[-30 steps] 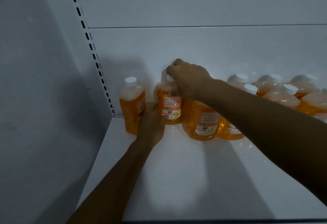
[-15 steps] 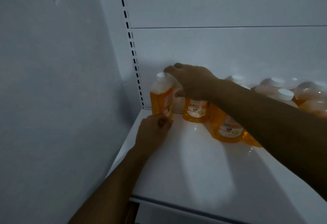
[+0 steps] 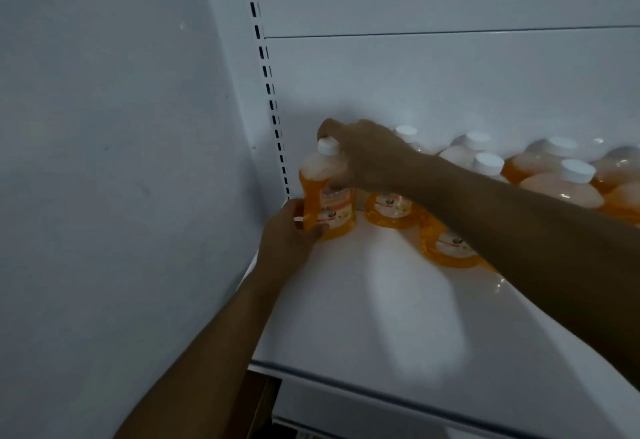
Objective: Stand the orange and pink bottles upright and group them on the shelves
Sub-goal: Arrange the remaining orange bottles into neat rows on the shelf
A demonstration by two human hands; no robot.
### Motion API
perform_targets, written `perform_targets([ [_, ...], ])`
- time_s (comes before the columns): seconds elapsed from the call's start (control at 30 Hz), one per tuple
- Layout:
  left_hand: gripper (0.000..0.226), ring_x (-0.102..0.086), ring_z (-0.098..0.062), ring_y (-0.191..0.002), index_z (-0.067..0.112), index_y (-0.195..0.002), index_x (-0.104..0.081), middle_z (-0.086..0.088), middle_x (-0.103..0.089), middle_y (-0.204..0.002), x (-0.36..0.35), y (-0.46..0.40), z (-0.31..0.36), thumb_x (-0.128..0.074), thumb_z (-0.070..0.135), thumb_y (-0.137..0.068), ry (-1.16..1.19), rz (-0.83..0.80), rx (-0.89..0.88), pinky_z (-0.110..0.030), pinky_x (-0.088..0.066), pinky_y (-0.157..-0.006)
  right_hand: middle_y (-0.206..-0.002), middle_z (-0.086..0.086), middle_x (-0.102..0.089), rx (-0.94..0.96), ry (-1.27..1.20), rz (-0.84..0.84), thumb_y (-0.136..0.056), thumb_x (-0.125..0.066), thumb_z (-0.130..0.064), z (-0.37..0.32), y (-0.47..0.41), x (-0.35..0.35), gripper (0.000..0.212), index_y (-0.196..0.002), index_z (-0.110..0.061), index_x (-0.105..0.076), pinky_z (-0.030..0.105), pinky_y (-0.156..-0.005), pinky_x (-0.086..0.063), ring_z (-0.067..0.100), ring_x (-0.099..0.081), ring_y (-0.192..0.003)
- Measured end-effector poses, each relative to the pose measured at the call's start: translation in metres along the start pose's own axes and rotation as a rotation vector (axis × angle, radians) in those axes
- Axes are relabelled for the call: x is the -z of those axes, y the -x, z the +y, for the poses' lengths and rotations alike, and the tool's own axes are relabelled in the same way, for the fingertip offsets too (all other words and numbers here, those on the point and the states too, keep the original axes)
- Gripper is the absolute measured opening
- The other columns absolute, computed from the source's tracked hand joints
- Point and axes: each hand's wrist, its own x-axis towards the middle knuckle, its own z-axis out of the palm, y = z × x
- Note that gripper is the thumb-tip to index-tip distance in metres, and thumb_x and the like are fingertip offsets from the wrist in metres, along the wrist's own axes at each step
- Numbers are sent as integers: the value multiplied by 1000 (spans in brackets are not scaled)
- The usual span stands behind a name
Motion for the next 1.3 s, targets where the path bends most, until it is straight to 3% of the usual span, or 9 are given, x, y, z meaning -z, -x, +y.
perform_targets([
  [0.13,28,-63,4,-80,25,-106,-61,10,-66,-102,4,3,-4,-75,20,-82,54,-132,-56,-5,-47,-65,-103,5,-60,17,62,7,-70,-80,-45,-4,16,9,68,-123,-20,-46,29,-68,-38,16,-48,-86],
  [0.4,40,-69,-10,-94,25,-115,-65,9,-71,-108,-20,-5,11,-75,34,-77,102,-350,-140,-38,-56,-87,-93,3,-58,-80,137,35,-71,-73,-56,11,51,33,64,-117,-19,-47,32,-68,-43,20,-51,-84],
  [0.6,27,-68,-8,-93,33,-107,-64,8,-69,-106,-39,-17,24,-73,23,-83,80,-395,-205,-32,-55,-88,-107,7,-62,-207,141,27,-75,-73,-52,24,70,43,65,-125,-19,-47,32,-72,-48,18,-52,-87],
  [0.8,35,-70,-9,-91,28,-109,-67,8,-71,-103,-44,-26,13,-78,35,-76,75,-424,-216,-24,-55,-82,-116,4,-52,-208,149,30,-75,-75,-46,24,67,40,65,-127,-18,-50,30,-76,-46,21,-55,-98],
  [0.9,31,-67,0,-90,33,-109,-63,14,-69,-103,-44,-26,12,-75,31,-81,30,-420,-230,-9,-49,-75,-112,3,-57,-220,140,16,-74,-76,-46,25,66,38,64,-125,-18,-49,27,-74,-42,16,-52,-93],
  [1.03,33,-62,9,-88,39,-109,-59,23,-63,-100,-44,-24,12,-68,45,-78,-10,-425,-212,-4,-44,-71,-114,4,-59,-230,151,3,-75,-77,-45,25,65,37,66,-127,-19,-47,27,-74,-41,15,-50,-93],
  [1.17,33,-60,10,-90,38,-110,-59,23,-63,-102,-46,-22,11,-65,48,-79,-29,-425,-204,-8,-41,-76,-116,5,-59,-240,168,12,-75,-76,-45,25,65,34,68,-130,-19,-45,27,-74,-39,15,-49,-93],
  [1.3,59,-60,-7,-105,32,-120,-60,10,-64,-119,-45,-27,8,-56,66,-73,-112,-448,-217,-30,-45,-93,-120,7,-58,-231,231,21,-78,-73,-43,22,66,32,69,-134,-17,-42,27,-76,-37,22,-56,-104],
])
